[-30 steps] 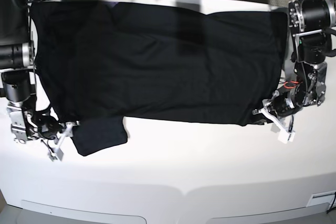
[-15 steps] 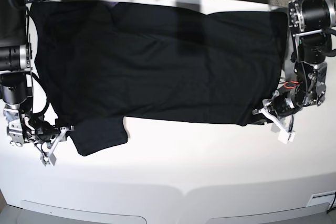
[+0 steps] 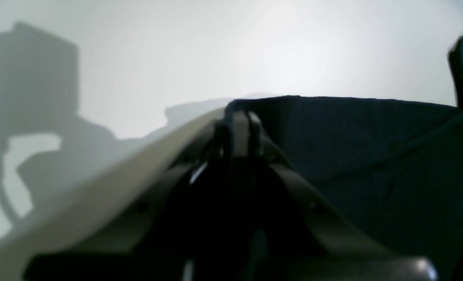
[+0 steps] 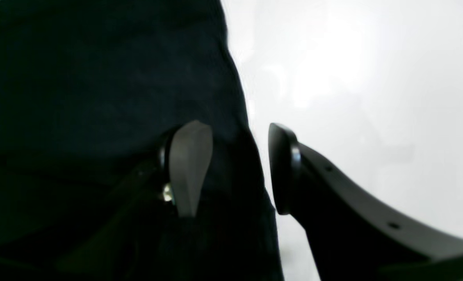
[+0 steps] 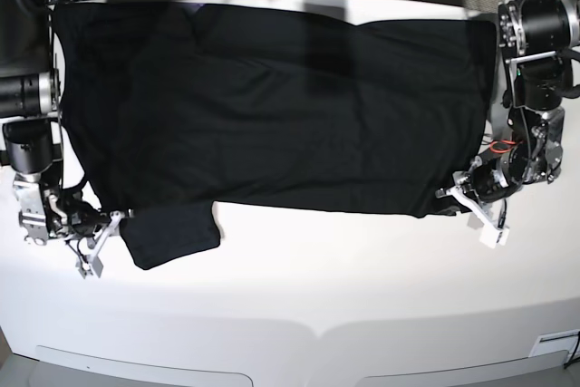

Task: Fold the T-shirt properly
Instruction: 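Grasp the hem corners and fold the hem over toward the shoulders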

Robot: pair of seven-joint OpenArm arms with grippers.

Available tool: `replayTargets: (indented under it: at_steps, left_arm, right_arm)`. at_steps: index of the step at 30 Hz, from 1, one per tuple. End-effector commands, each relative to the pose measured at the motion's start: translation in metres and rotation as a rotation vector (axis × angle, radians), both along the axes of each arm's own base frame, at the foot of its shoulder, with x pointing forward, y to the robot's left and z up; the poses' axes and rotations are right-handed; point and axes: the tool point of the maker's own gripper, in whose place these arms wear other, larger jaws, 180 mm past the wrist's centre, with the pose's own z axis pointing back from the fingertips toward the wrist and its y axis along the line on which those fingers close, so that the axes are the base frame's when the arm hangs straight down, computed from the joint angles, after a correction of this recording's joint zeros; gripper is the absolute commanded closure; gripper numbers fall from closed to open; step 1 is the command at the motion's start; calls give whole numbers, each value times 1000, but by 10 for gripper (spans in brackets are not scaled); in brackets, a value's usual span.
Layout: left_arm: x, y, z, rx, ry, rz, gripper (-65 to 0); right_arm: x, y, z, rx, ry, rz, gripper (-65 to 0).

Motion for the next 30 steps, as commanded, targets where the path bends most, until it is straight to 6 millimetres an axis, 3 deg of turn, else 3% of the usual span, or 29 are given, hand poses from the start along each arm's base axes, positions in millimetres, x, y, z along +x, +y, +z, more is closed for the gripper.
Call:
replayTargets:
  at_steps: [1, 11, 13, 16, 17, 22, 30]
  left_arm:
    - [1, 6, 0, 41, 20, -16, 0]
    - [1, 6, 0, 41, 20, -16, 0]
    - [1, 6, 0, 41, 20, -16, 0]
    - [1, 6, 0, 41, 20, -16, 0]
    - [1, 6, 0, 41, 20, -16, 0]
    - [2, 6, 1, 39, 12, -12, 0]
    - [11, 10, 9, 28, -27, 34, 0]
  right_arm:
    - [17, -6, 20, -11, -67, -7, -280]
    - [7, -12, 10, -46, -39, -11, -274]
    - [2, -13, 5, -49, -18, -12, -193]
    - [-2, -14, 2, -53, 8, -15, -15]
    - [-3, -14, 2, -54, 10, -15, 0]
    - [3, -14, 6, -49, -30, -13, 0]
    - [27, -7, 39, -35, -59, 26, 0]
